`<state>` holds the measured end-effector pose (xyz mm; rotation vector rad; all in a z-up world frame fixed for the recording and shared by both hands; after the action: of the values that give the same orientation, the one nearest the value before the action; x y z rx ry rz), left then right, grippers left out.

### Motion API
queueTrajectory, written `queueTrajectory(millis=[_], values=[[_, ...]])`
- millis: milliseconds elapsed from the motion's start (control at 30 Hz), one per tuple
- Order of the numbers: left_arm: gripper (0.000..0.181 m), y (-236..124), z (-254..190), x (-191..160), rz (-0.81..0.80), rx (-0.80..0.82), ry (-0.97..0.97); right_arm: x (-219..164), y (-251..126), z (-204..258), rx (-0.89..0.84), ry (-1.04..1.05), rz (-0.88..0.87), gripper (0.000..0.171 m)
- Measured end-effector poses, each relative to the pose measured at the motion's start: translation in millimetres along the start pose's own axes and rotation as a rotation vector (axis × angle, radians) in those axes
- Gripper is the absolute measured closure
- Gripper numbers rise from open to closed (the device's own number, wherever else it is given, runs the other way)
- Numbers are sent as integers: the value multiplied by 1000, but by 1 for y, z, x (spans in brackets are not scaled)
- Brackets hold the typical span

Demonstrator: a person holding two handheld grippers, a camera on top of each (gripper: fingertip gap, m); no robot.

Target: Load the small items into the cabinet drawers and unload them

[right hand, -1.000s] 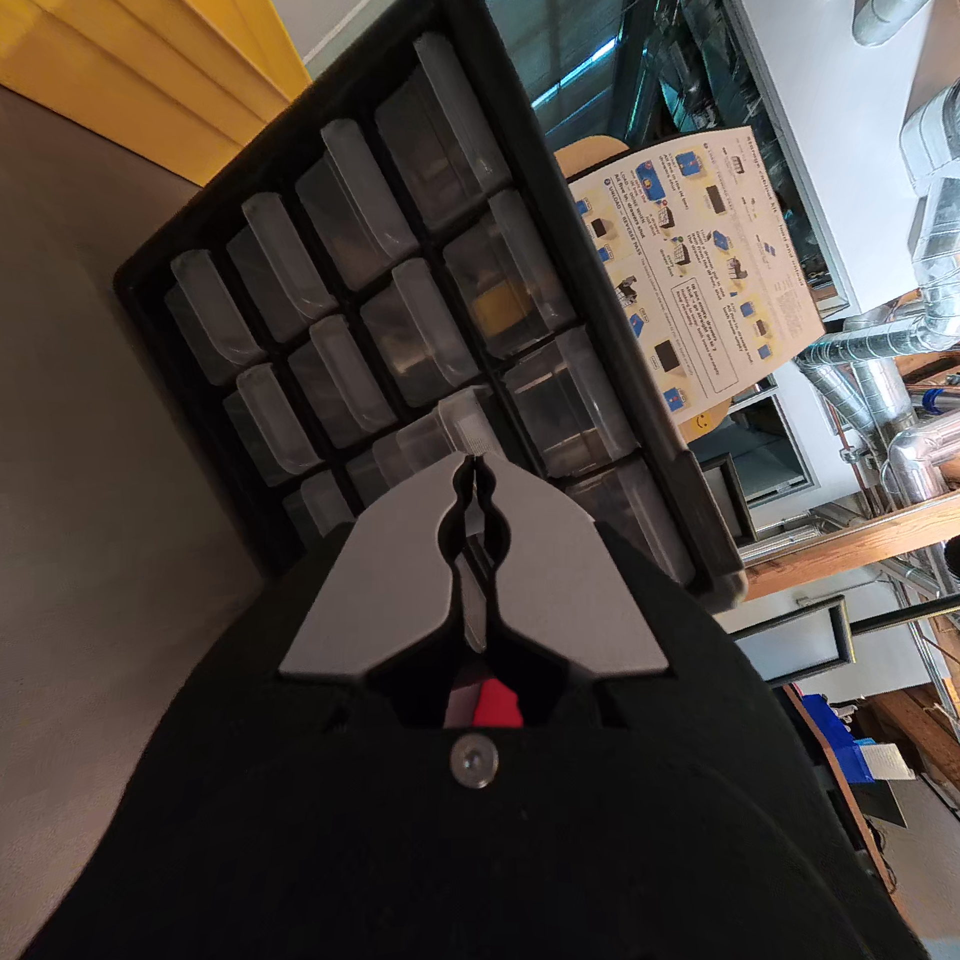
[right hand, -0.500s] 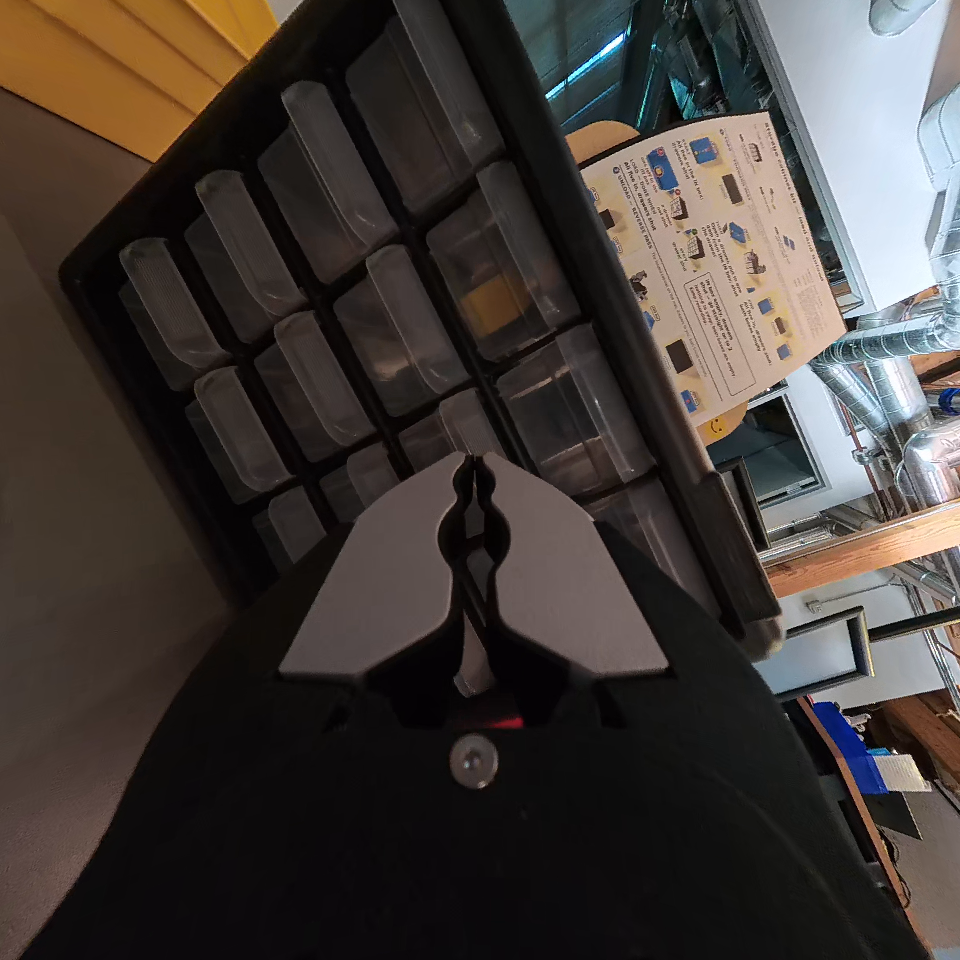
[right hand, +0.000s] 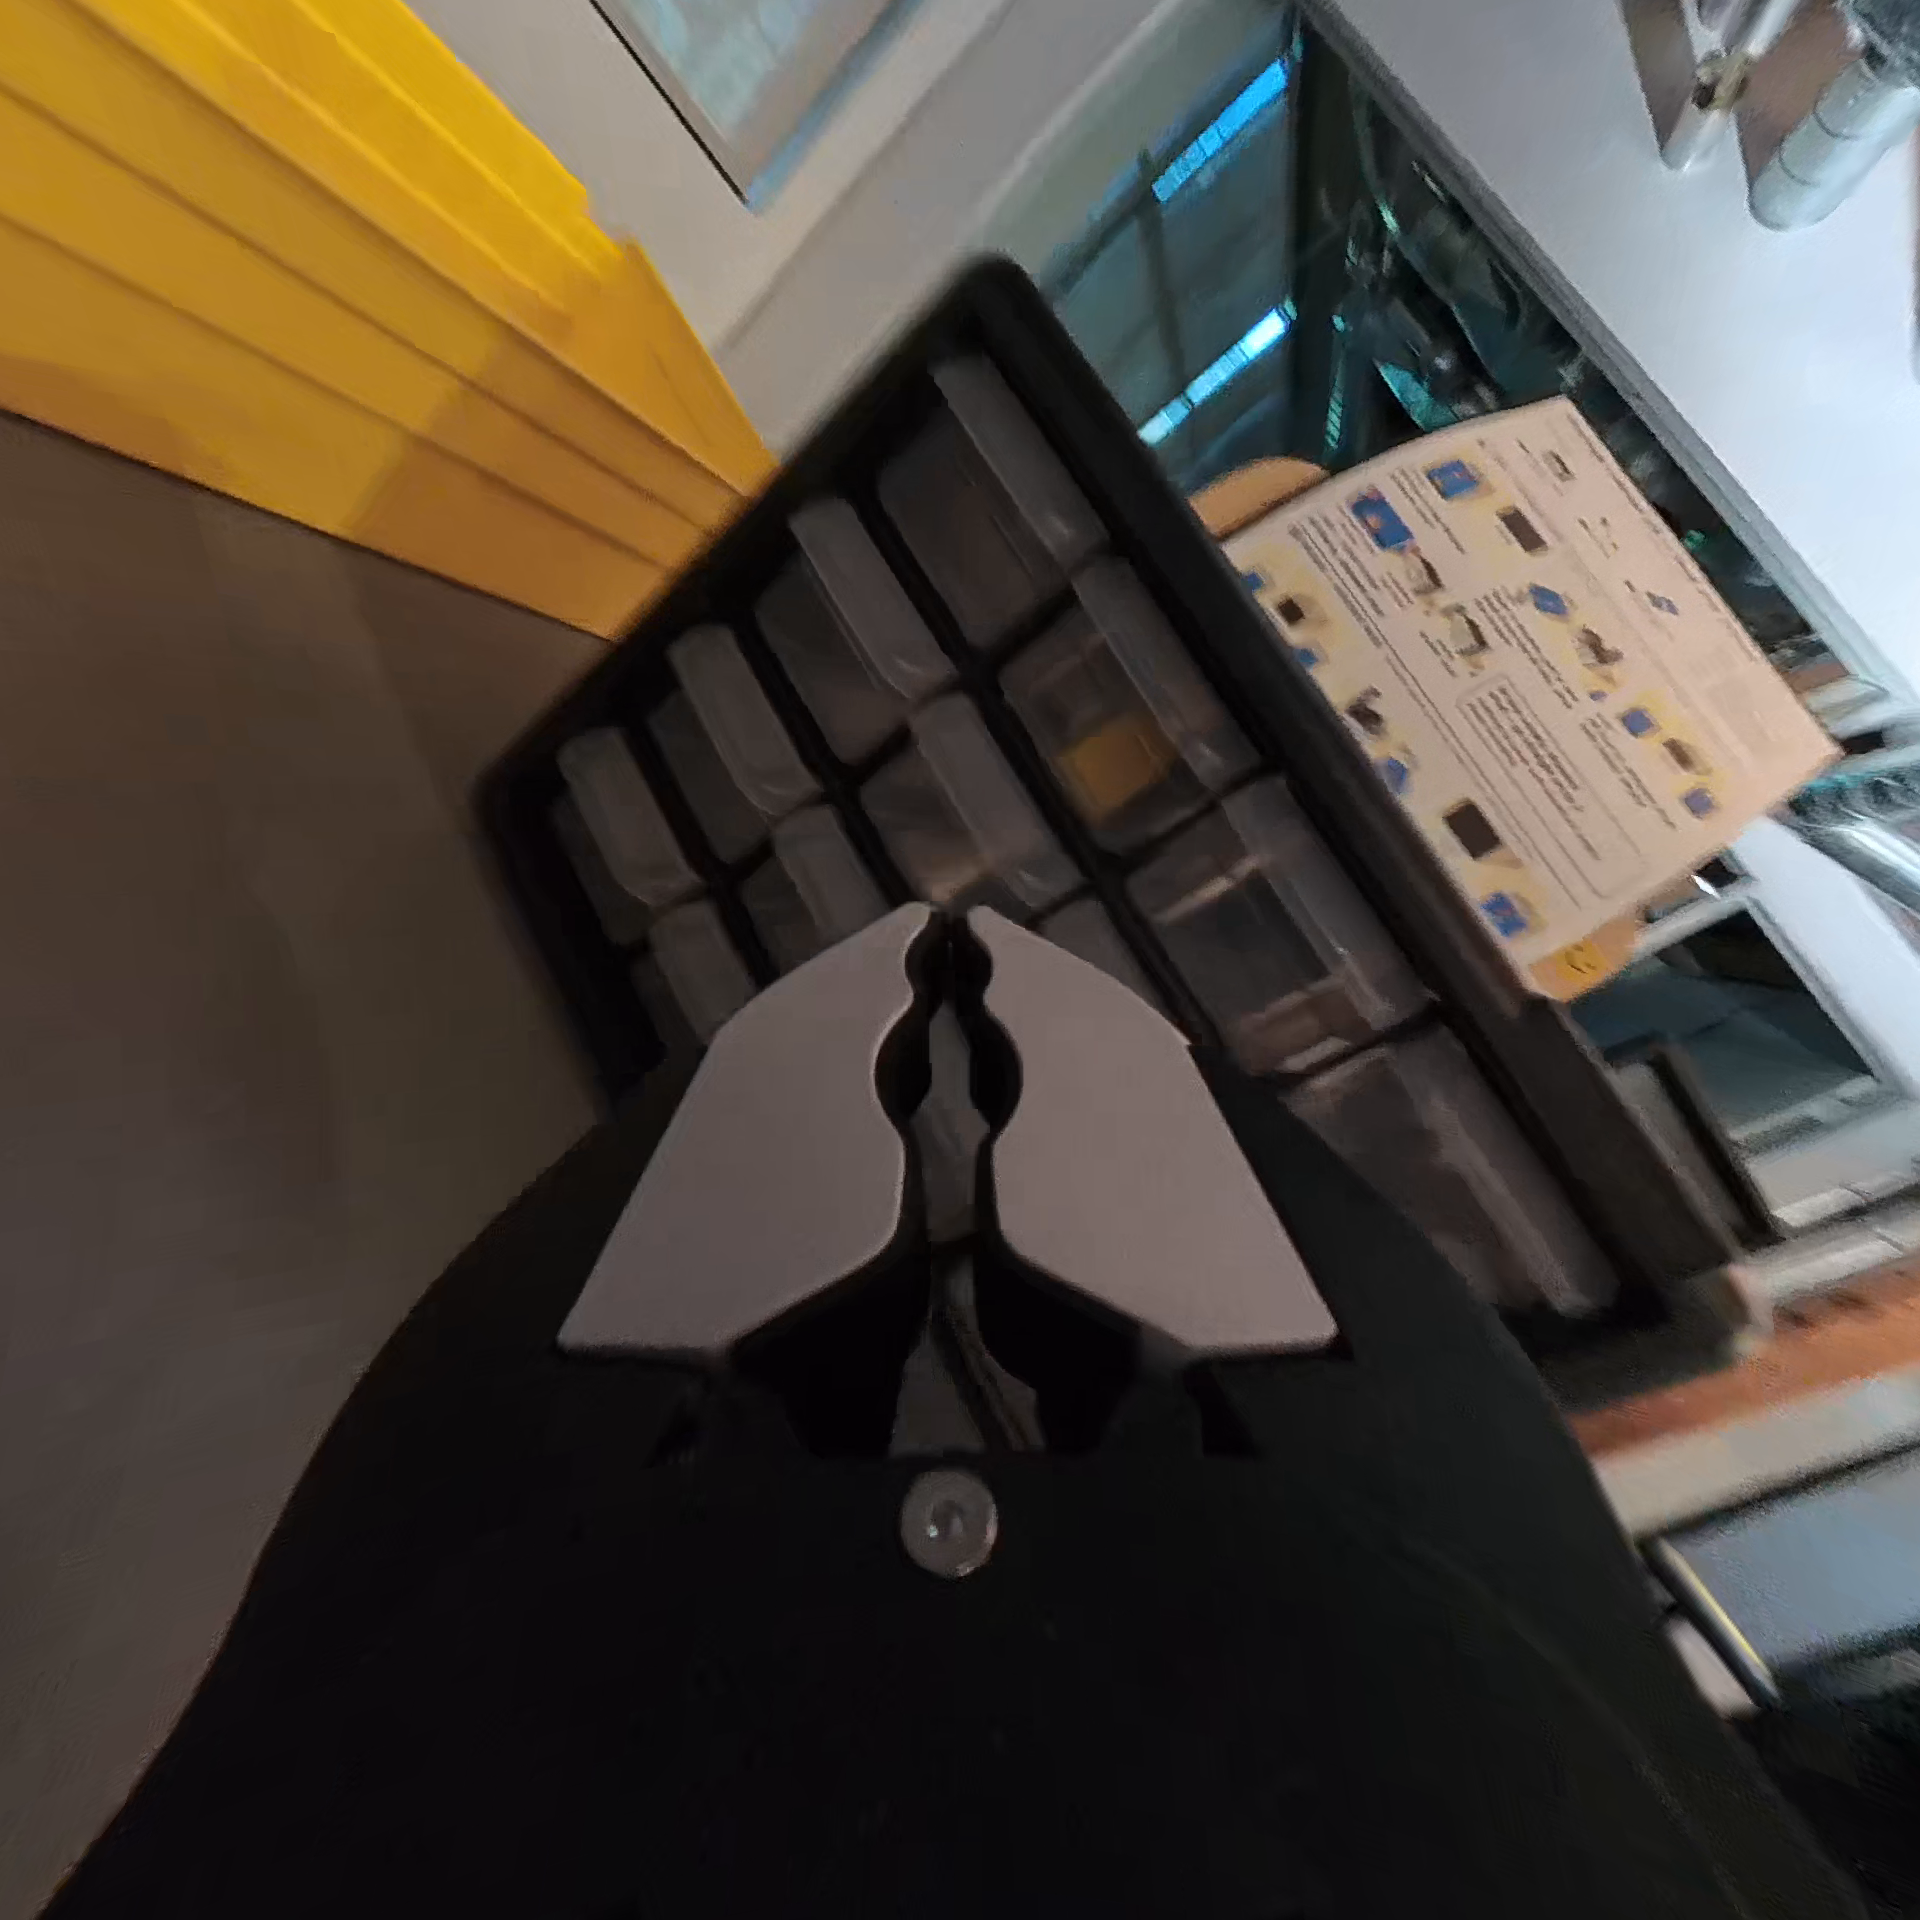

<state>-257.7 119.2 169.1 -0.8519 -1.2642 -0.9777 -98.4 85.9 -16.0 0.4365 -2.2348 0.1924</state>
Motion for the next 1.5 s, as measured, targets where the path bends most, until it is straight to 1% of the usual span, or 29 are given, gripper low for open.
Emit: queueTrajectory(millis=[100,167,200,267,400,500,567,633,667,733,767,833,900,967,1033,1067,1167,1233,1500], values=[[173,0,6,-4,27,42,12,8,-5,39,120,68,-82,170],[173,-1,12,-8,53,80,31,7,-1,66,222,99,-63,168],[172,-2,14,-10,66,95,36,6,1,71,230,81,-49,168],[171,-5,17,-10,78,110,38,4,5,74,235,78,-41,168],[170,-22,17,-4,62,107,24,-4,5,68,258,225,-32,168],[171,-33,17,7,42,53,-15,-14,4,58,220,216,-1,168],[170,-39,25,1,139,34,-18,-15,3,55,230,278,10,168],[169,-49,44,-16,296,88,7,-9,0,56,275,365,-1,168],[168,-57,52,-26,373,119,19,-7,-1,55,274,375,-7,168],[169,-76,62,-47,499,152,21,-6,-1,46,210,340,1,168],[169,-85,63,-55,538,160,10,-9,-1,40,165,319,10,168],[172,-101,61,-68,581,157,-32,-16,1,34,109,291,38,167],[172,-116,57,-77,619,152,-68,-23,7,28,43,248,58,163],[173,-129,58,-79,629,180,-71,-24,16,28,-9,121,75,157],[173,-137,58,-77,625,202,-64,-20,26,21,-105,-104,79,154],[173,-140,58,-76,620,206,-64,-16,31,18,-145,-182,73,154],[173,-142,53,-74,597,188,-84,-18,46,20,-134,-234,87,154],[173,-144,50,-76,593,177,-100,-26,52,21,-118,-279,119,148],[173,-143,39,-85,612,128,-102,-38,57,23,-129,-420,110,147]])
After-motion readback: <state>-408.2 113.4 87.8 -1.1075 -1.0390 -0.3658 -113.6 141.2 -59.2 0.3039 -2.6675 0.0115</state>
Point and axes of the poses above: each gripper's, where its closed fingertips meet, y out along the fingers, x out of its top, z = x × y across the jaws, the point moved 1 cm from there along -y, back along the fingers, and after that the axes turned 11 degrees about y, right-handed, at the moved point
